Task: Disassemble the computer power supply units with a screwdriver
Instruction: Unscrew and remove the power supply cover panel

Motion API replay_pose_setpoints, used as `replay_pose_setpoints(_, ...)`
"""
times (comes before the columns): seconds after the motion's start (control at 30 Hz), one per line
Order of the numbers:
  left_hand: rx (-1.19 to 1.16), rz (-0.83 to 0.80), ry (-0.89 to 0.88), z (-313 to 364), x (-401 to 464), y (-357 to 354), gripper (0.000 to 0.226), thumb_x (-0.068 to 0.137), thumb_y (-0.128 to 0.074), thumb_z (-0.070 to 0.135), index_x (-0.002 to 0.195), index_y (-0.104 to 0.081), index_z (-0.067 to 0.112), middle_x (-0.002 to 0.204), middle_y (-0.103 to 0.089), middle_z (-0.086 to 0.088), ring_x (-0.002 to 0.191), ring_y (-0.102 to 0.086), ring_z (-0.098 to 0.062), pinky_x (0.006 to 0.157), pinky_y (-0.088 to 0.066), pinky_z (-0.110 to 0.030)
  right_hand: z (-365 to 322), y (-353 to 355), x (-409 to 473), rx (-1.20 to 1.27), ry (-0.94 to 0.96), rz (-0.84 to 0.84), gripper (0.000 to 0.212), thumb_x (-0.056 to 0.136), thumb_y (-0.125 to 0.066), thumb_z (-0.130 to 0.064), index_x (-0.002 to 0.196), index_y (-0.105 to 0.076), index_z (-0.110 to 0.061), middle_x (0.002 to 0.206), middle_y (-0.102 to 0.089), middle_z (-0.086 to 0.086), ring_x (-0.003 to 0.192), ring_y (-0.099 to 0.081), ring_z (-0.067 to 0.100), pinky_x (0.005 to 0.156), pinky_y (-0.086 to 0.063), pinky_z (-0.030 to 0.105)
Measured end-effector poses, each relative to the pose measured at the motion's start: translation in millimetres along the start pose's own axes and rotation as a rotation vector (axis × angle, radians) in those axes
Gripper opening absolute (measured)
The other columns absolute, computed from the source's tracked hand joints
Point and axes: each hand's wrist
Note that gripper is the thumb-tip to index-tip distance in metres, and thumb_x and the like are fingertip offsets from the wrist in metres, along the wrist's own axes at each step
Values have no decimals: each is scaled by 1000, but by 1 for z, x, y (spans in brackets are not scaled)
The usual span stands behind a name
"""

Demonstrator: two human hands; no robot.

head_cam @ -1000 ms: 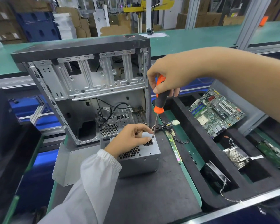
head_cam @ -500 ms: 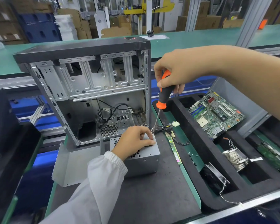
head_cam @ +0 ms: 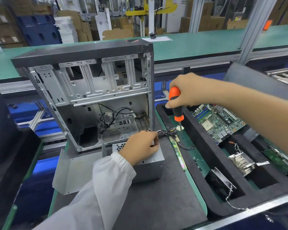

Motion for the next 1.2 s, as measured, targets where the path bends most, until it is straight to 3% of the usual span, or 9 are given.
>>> replay_pose_setpoints(0.07, -173, -21, 23, -4, -1, 2, 6, 94, -55, 26, 89, -53, 23, 65, -45, 11, 66, -47, -8, 56, -33, -27, 8, -20, 2, 63, -34, 32, 37, 77, -73, -45, 86, -62, -11, 80, -62, 6, 69, -55, 22, 57, -41, 29)
replay_pose_setpoints(0.17, -802, 8, 202, -16, -4, 14, 12, 98, -54, 19, 88, -56, 12, 60, -46, 11, 49, -41, -2, 48, -35, -16, 17, -45, 4, 146, -82, 53, 42, 82, -67, -47, 89, -60, -6, 82, -57, 9, 66, -51, 21, 52, -37, 29)
replay_pose_setpoints(0.27, -1596, -25, 357, -36, -13, 28, 12, 98, -50, 11, 87, -51, 8, 68, -50, 1, 55, -47, -7, 49, -42, -16, 23, -67, 3, 196, -85, 65, 52, 90, -59, -46, 83, -54, 5, 73, -51, 20, 65, -51, 32, 49, -34, 24)
replay_pose_setpoints(0.37, -2001, 29, 467, -55, -32, 34, 2, 89, -54, 3, 90, -55, 3, 77, -59, -8, 62, -59, -11, 55, -52, -16, 26, -86, 1, 240, -96, 120, 41, 90, -60, -42, 78, -51, -4, 67, -51, 5, 58, -46, 16, 48, -30, 22)
replay_pose_setpoints(0.5, -1963, 201, 549, -82, -73, 27, 1, 89, -56, 4, 89, -55, 4, 71, -56, -6, 60, -57, -10, 54, -52, -16, 25, -107, 1, 363, -88, 205, 26, 87, -64, -31, 85, -58, -6, 68, -56, 2, 57, -47, 6, 46, -32, 17)
replay_pose_setpoints(0.63, -1662, 330, 721, -114, -131, 19, 18, 96, -44, -6, 101, -61, -4, 67, -55, -7, 58, -57, -12, 53, -50, -19, 17, -121, -2, 437, -52, 236, 16, 88, -64, -29, 86, -56, -15, 68, -59, -3, 56, -53, 6, 41, -34, 13)
replay_pose_setpoints(0.83, -1386, 471, 942, -143, -220, -7, 23, 92, -45, -15, 87, -65, -5, 68, -59, -12, 56, -63, -12, 51, -49, -18, 4, -139, -1, 411, -30, 321, 16, 85, -68, -27, 78, -54, -25, 52, -58, -12, 53, -54, 4, 47, -30, 15)
replay_pose_setpoints(1.0, -1368, 716, 1087, -145, -249, -55, 30, 90, -42, -18, 74, -63, -4, 72, -60, -15, 58, -65, -16, 56, -54, -19, 0, -148, -2, 423, -111, 437, 21, 83, -70, -24, 74, -51, -26, 53, -56, -16, 58, -50, 0, 49, -31, 18)
replay_pose_setpoints(1.2, -1505, 875, 1001, -142, -253, -78, 33, 89, -38, -18, 81, -68, -5, 84, -68, -17, 82, -68, -26, 73, -57, -20, -6, -156, -15, 429, -160, 536, 22, 84, -70, -28, 73, -51, -26, 59, -55, -18, 61, -49, -1, 53, -31, 17)
Point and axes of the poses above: each hand's wrist, its own x-axis towards the middle knuckle, its own y-axis out of the back of the hand, z = x × y
